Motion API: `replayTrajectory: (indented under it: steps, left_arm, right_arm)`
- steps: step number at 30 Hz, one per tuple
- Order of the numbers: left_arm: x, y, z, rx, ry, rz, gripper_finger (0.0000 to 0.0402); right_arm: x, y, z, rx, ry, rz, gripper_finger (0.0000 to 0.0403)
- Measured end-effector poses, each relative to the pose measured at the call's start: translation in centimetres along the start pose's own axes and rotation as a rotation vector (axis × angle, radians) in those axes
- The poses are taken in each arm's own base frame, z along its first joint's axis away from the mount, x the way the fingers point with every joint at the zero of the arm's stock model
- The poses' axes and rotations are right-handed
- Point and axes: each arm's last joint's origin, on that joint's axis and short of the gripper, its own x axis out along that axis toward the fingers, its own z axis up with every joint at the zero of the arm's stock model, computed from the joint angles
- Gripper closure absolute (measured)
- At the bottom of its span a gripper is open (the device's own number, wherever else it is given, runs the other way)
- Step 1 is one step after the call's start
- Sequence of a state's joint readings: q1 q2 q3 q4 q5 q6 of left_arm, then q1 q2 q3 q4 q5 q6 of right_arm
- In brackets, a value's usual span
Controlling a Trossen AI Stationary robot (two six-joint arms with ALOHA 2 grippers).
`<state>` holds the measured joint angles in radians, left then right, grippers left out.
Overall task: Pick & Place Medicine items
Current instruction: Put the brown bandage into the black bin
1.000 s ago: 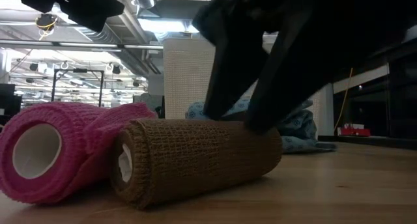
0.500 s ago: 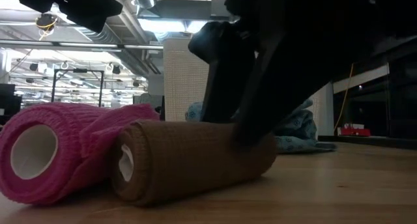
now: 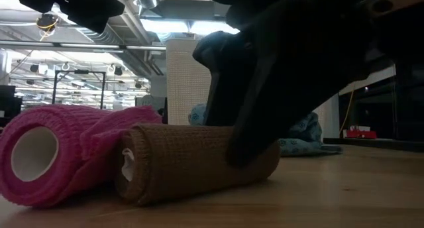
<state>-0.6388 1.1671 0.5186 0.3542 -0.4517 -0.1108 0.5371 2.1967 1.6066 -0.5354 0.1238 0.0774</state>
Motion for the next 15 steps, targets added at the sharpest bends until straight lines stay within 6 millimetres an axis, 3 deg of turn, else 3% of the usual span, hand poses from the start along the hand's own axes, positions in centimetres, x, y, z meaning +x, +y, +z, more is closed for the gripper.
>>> replayTrajectory:
  steps: [15]
  left_arm:
    - [-0.01, -0.02, 0.00, -0.001, 0.000, -0.001, 0.0233]
  right_arm:
    - [-0.18, -0.28, -0.15, 0.125, 0.021, 0.003, 0.0299]
